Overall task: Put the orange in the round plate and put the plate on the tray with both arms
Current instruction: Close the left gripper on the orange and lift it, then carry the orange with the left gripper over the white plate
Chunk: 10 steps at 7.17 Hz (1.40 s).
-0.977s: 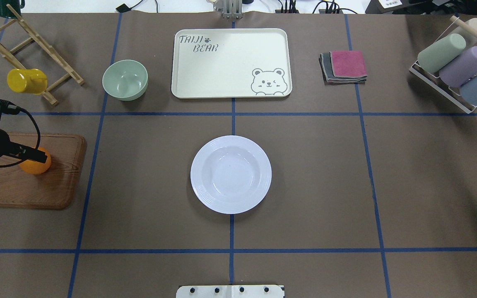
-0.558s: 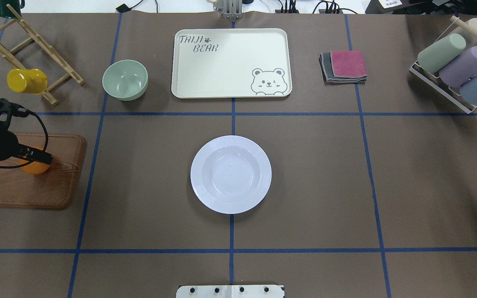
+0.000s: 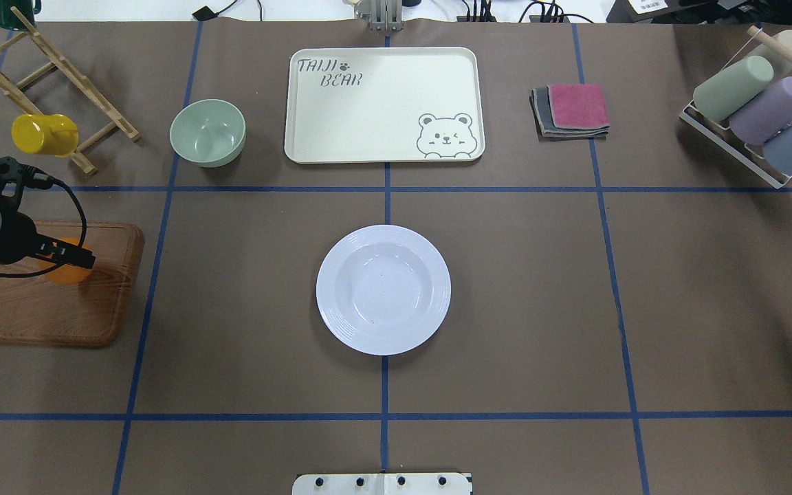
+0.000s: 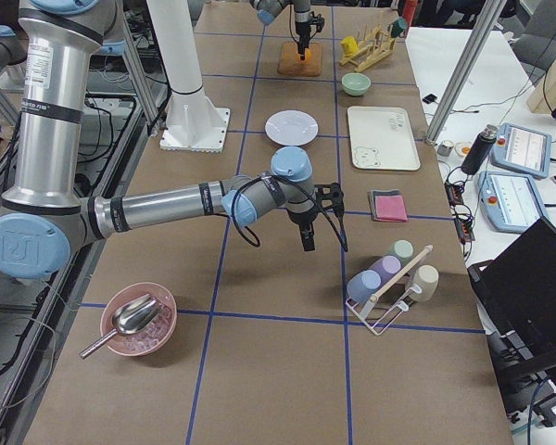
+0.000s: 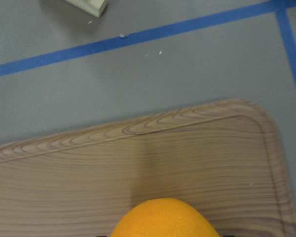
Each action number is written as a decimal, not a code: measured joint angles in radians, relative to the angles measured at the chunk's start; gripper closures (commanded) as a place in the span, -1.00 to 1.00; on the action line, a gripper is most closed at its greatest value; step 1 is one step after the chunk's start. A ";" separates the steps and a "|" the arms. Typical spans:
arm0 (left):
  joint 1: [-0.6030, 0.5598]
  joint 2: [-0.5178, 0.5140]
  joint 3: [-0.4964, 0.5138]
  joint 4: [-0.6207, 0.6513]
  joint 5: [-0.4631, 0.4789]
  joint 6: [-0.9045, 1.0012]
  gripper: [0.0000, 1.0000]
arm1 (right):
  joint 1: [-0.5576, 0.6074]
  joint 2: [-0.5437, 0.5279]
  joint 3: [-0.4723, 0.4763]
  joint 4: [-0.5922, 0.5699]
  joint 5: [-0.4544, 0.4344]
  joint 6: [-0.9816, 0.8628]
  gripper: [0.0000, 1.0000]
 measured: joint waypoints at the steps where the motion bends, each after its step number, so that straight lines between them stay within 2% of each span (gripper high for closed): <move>1: 0.002 -0.067 -0.052 0.107 -0.013 -0.054 1.00 | 0.000 0.004 0.001 0.001 0.003 0.010 -1.00; 3: 0.068 -0.291 -0.087 0.347 0.001 -0.204 1.00 | -0.007 0.019 0.006 0.013 0.012 0.069 -1.00; 5: 0.194 -0.510 -0.050 0.509 0.076 -0.375 1.00 | -0.031 0.031 0.010 0.109 0.041 0.215 -1.00; 8: 0.316 -0.774 0.200 0.528 0.170 -0.553 1.00 | -0.096 0.069 0.011 0.183 0.041 0.380 -1.00; 10: 0.371 -0.827 0.284 0.478 0.200 -0.604 1.00 | -0.105 0.076 0.011 0.187 0.039 0.394 -1.00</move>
